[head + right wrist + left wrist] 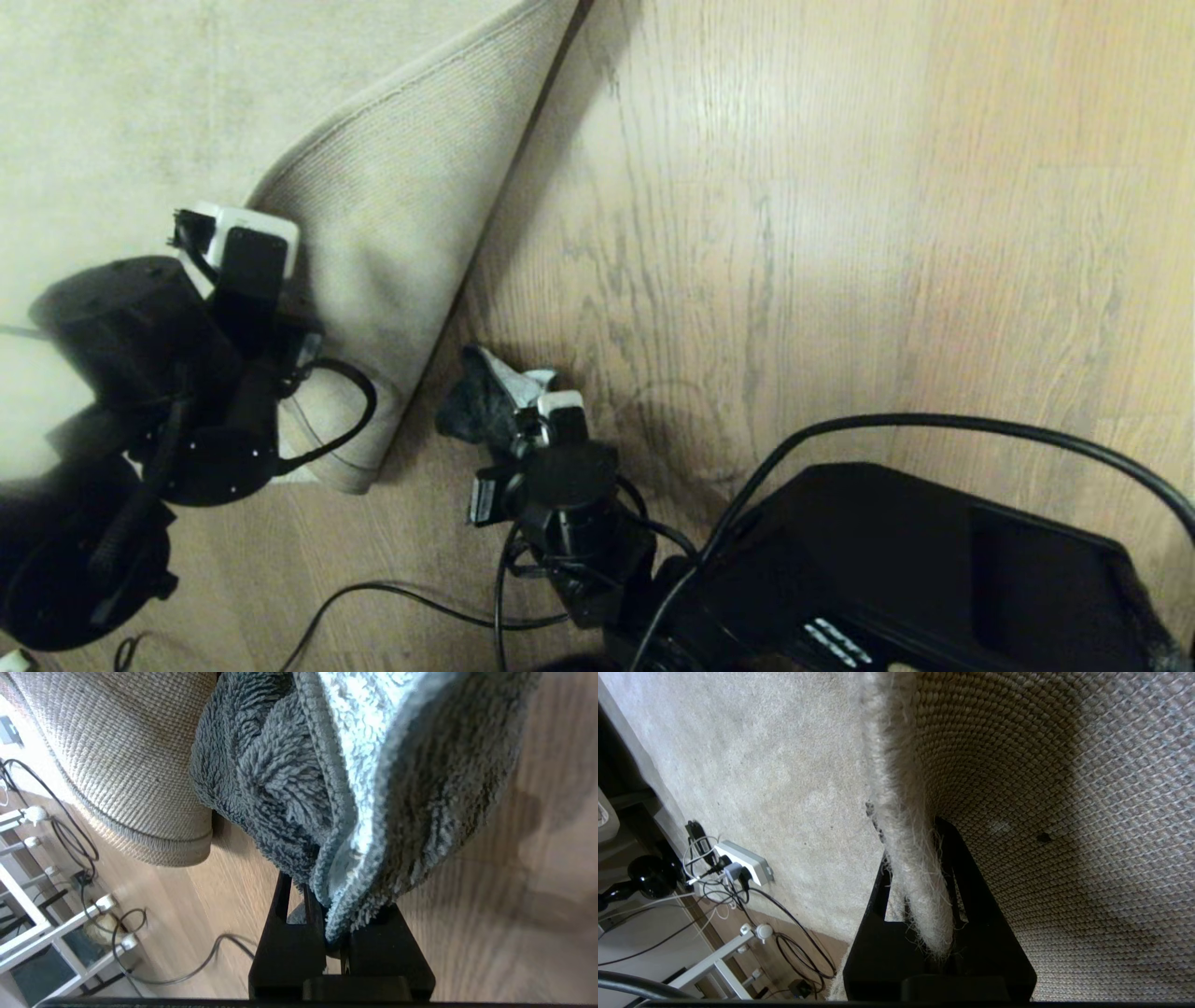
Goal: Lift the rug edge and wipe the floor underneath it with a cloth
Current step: Wipe the floor under the carpet with a rag
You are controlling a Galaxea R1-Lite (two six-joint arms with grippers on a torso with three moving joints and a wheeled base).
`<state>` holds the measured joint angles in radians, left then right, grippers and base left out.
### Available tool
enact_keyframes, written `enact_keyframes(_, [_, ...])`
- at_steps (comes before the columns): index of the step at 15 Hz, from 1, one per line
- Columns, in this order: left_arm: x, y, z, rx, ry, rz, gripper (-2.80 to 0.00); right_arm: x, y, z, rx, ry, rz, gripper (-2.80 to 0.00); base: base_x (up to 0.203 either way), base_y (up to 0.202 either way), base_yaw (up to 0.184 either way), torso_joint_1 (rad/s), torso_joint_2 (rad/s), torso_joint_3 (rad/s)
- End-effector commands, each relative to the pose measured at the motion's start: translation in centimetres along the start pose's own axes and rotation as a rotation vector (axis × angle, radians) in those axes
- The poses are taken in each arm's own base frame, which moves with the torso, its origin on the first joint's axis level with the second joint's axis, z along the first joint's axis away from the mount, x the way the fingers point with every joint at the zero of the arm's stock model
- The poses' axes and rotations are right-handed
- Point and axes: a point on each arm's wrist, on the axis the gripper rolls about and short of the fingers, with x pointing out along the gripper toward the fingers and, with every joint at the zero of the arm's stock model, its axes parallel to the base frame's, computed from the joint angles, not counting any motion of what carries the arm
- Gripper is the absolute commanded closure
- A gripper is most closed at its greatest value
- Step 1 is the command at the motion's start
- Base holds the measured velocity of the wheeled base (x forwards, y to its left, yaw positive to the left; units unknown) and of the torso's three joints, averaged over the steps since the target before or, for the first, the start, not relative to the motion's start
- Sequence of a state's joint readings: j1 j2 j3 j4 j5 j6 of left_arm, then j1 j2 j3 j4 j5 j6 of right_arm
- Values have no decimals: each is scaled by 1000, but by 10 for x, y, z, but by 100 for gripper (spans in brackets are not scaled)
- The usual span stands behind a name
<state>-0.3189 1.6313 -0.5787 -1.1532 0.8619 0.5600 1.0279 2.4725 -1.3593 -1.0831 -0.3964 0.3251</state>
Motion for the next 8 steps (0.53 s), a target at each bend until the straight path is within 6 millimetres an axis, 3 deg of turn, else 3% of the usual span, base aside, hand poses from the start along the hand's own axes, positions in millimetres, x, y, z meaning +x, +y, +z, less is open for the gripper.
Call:
enact_keyframes(1, [0,0,0,-1,-1,4,0,8,-2,-17,-3,1,-3,0,0,0,0,0,0,0])
enact_keyframes(4, [-1,0,0,0,0,4,0,12,-11,-29,-23,-48,1,0,0,0,0,0,0,0])
enact_keyframes(8, [-1,-1,-2,7,4,-1,0,21,-32,-21,-40,-84,-39,0,0,0,0,0,0,0])
